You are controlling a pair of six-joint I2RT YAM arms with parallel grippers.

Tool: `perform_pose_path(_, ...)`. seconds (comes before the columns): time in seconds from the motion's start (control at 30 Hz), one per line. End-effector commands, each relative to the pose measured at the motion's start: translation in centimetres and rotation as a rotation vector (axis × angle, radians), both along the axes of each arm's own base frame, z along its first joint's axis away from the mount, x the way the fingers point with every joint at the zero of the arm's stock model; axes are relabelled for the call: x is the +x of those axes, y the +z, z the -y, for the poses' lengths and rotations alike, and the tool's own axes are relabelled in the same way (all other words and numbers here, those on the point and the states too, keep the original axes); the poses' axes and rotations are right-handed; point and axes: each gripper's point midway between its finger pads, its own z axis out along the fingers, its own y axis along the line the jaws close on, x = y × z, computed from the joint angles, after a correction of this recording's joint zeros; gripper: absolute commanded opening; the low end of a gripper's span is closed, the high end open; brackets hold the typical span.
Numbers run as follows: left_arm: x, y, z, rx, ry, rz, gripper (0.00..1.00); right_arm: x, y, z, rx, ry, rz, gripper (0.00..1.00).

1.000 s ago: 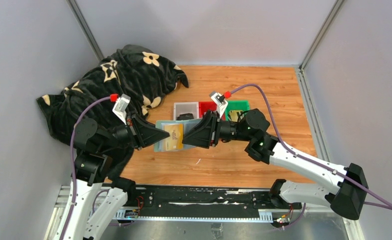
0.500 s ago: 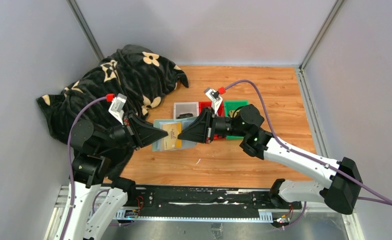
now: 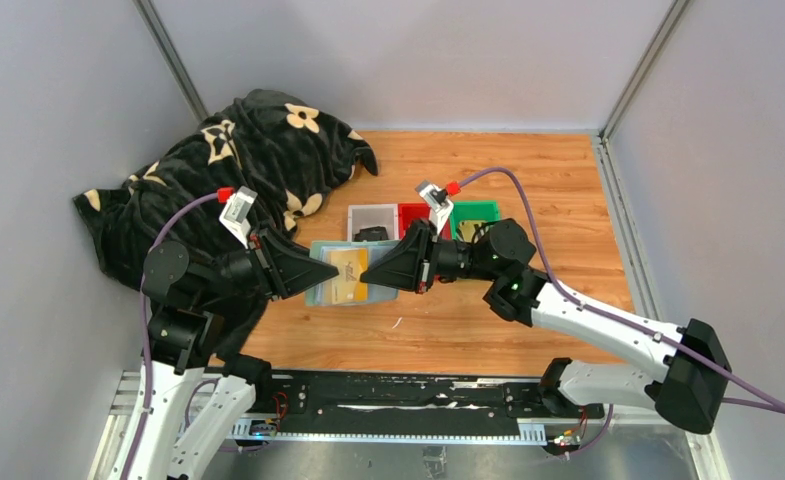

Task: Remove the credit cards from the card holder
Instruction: Remove the credit card from the card holder.

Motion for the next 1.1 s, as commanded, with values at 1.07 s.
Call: perform_pose_path(1.07, 0.2, 1.1, -0.3, 0.003, 0.046, 0.052, 0.0, -0.4, 1.1, -0.2, 0.102, 0.009, -0.029, 0.17)
